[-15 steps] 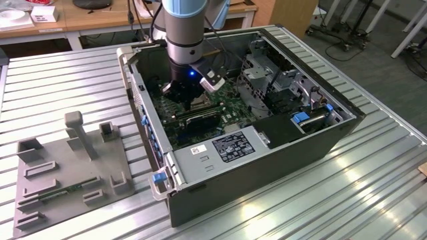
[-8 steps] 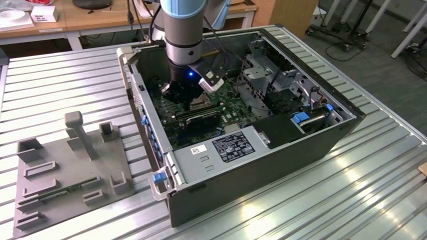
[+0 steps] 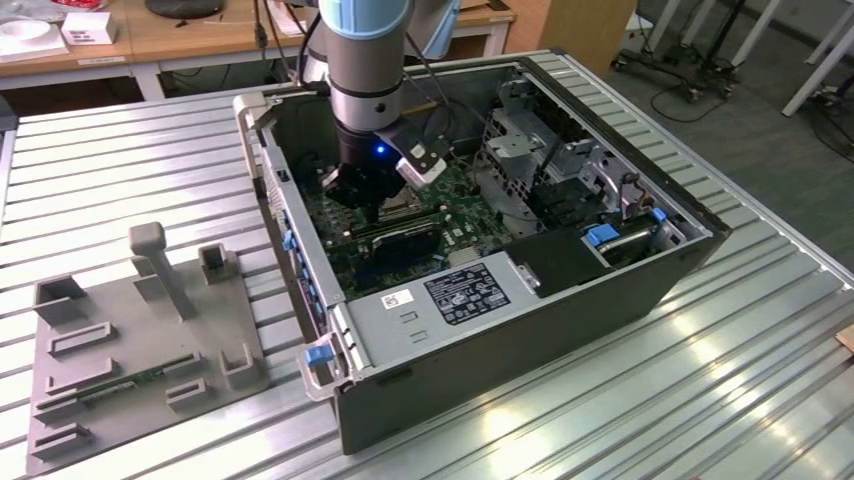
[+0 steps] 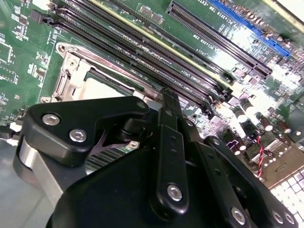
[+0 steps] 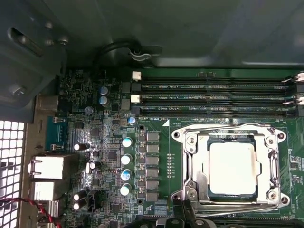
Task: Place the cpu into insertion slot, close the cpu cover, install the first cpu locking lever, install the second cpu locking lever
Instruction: 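Install the second cpu locking lever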
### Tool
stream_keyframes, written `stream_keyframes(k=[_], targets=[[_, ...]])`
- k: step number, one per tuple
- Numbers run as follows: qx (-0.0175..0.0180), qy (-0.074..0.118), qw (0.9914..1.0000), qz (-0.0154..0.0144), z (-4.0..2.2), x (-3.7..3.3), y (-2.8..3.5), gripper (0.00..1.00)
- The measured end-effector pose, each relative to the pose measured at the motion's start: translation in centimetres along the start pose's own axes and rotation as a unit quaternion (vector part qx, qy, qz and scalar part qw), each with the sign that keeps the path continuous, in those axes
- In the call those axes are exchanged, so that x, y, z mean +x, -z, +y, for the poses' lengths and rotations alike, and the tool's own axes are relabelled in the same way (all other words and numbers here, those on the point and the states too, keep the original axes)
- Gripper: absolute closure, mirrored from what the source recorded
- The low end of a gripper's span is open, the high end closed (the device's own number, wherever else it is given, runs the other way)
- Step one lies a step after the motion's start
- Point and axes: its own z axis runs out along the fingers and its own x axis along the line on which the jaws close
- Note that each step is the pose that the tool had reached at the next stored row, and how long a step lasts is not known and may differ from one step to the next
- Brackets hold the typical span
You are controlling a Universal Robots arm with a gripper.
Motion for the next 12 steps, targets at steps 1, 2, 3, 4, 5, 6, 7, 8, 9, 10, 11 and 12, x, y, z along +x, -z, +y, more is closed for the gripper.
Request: stream_keyframes(k=[1, 2, 3, 4, 5, 6, 7, 8, 9, 10, 11, 12], targets=[[-0.0002, 0.0, 1.0, -0.0004, 0.02, 0.0, -0.04, 0.89], [-0.0001, 0.0, 1.0, -0.0007, 0.03, 0.01, -0.05, 0.89], [-0.0002, 0.0, 1.0, -0.001, 0.04, 0.02, -0.06, 0.89], [-0.0006, 0.0, 1.0, -0.0014, 0.05, 0.03, -0.08, 0.89], [-0.0008, 0.0, 1.0, -0.0018, 0.07, 0.04, -0.09, 0.89], [-0.0009, 0.0, 1.0, -0.002, 0.08, 0.04, -0.09, 0.89], [-0.0009, 0.0, 1.0, -0.002, 0.08, 0.04, -0.09, 0.89], [-0.0009, 0.0, 1.0, -0.002, 0.08, 0.04, -0.09, 0.89], [-0.0009, 0.0, 1.0, -0.002, 0.08, 0.04, -0.09, 0.89], [-0.0009, 0.0, 1.0, -0.002, 0.08, 0.04, -0.09, 0.89], [-0.0009, 0.0, 1.0, -0.002, 0.08, 0.04, -0.09, 0.89], [-0.0009, 0.0, 1.0, -0.002, 0.08, 0.04, -0.09, 0.89]])
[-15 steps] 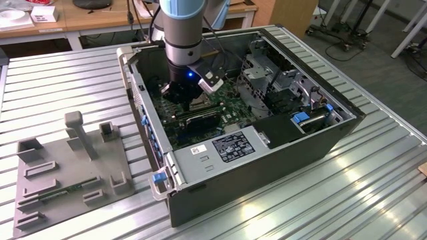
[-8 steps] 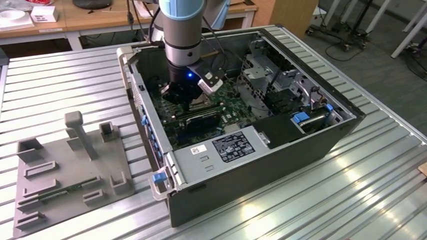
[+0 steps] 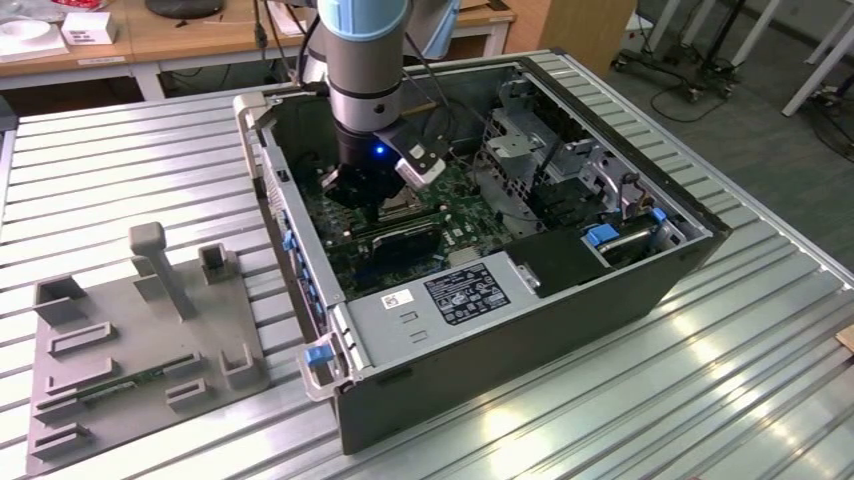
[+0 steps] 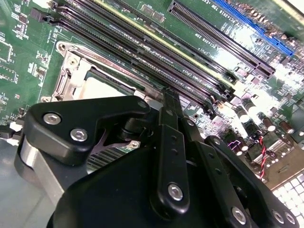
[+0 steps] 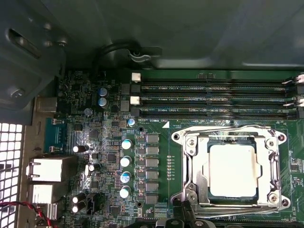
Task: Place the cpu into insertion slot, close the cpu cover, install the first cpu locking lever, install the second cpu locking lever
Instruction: 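Install the second cpu locking lever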
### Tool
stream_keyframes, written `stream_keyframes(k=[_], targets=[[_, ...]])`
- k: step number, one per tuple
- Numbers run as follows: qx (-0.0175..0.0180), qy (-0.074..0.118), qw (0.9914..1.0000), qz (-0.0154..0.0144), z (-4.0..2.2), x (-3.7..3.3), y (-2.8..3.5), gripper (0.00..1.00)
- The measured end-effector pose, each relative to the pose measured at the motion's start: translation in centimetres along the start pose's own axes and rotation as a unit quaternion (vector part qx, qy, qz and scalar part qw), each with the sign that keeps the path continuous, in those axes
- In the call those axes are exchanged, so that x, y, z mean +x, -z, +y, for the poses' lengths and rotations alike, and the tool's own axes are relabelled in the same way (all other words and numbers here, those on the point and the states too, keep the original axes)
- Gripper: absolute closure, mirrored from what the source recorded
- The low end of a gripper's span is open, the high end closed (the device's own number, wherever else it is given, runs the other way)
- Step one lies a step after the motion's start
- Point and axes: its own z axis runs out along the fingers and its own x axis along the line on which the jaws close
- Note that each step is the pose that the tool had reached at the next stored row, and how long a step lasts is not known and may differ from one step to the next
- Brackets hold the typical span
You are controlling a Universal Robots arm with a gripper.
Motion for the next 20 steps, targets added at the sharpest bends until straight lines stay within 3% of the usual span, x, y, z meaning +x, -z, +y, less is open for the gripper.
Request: stream_keyframes(k=[7, 13, 20], targets=[[-0.0041, -0.001, 0.99999, -0.0028, 0.18, 0.05, -0.02, 0.89], [-0.0094, -0.001, 0.99992, -0.0083, 0.23, 0.34, -0.03, 0.89], [-0.0098, -0.001, 0.99986, -0.0132, 0.23, 0.97, -0.06, 0.89]])
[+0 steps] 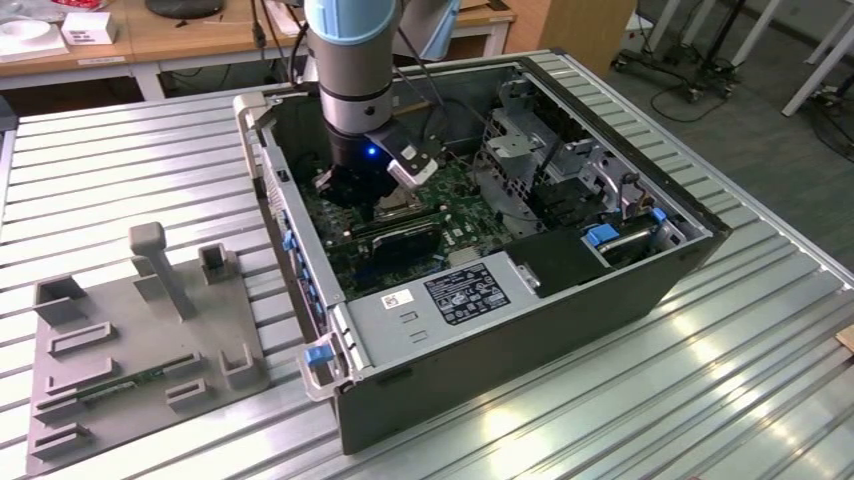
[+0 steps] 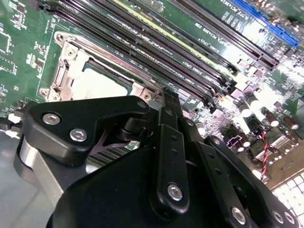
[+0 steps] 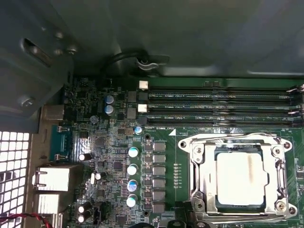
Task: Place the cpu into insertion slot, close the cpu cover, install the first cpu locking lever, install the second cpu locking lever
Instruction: 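Install the second cpu locking lever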
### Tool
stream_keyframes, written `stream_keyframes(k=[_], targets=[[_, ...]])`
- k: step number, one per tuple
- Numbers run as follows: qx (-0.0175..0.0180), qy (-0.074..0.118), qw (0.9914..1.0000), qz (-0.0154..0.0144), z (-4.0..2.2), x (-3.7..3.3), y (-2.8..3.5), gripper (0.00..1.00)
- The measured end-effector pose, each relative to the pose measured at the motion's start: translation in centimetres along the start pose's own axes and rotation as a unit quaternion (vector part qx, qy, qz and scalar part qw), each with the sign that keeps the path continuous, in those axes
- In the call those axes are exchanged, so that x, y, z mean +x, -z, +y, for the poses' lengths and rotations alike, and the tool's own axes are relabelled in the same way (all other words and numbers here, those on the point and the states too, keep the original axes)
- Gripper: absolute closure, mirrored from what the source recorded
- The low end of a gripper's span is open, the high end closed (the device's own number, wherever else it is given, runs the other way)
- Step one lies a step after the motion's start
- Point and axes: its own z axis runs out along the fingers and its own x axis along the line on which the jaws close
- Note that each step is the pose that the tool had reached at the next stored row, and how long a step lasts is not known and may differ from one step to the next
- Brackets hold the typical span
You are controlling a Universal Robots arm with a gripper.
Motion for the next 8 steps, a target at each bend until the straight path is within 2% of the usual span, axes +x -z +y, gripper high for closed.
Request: stream_keyframes(k=[8], targets=[[-0.0002, 0.0, 1.0, -0.0015, -0.03, 0.05, -0.24, 0.89]])
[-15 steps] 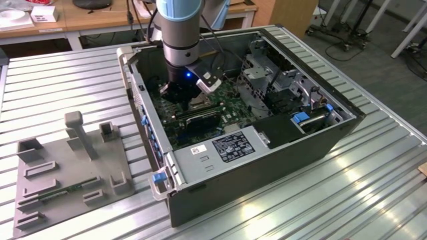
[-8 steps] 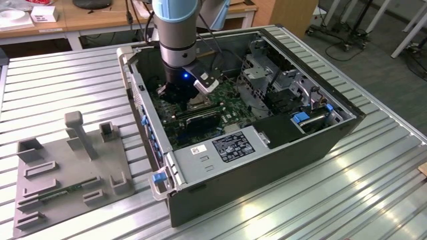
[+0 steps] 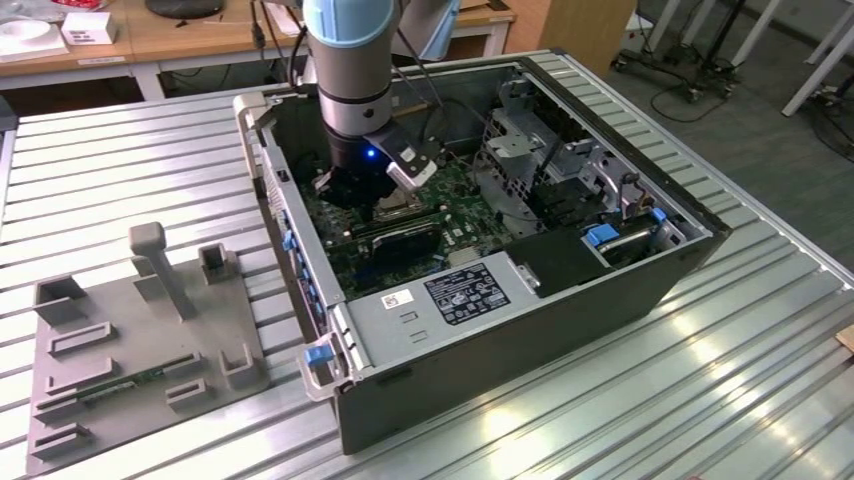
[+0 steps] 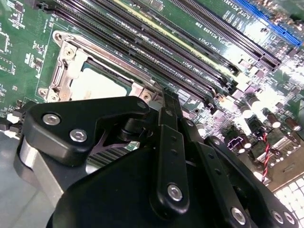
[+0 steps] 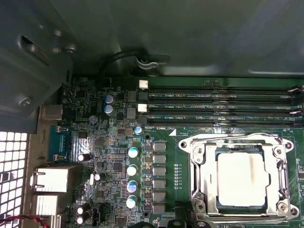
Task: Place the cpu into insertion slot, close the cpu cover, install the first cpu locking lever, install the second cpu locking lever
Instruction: 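Install the second cpu locking lever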
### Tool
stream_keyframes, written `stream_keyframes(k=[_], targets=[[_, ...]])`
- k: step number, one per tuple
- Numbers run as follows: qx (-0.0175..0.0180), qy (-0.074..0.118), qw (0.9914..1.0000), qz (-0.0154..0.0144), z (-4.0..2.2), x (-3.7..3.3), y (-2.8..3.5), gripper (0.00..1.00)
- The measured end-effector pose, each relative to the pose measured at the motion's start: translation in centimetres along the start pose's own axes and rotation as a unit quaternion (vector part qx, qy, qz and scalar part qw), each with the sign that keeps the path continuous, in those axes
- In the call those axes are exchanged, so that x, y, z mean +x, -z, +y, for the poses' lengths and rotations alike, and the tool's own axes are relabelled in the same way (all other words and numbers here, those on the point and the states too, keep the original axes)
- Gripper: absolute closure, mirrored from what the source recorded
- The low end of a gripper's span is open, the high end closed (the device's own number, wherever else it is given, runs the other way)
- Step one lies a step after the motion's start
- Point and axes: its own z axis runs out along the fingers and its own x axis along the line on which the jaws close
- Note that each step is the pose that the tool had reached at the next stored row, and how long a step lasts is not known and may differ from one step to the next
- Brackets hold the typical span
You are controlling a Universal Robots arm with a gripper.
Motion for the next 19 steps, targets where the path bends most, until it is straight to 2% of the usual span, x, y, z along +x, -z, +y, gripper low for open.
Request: stream_keyframes(k=[19], targets=[[-0.0002, 0.0, 1.0, -0.0002, -0.26, 0.02, -0.18, 0.89]])
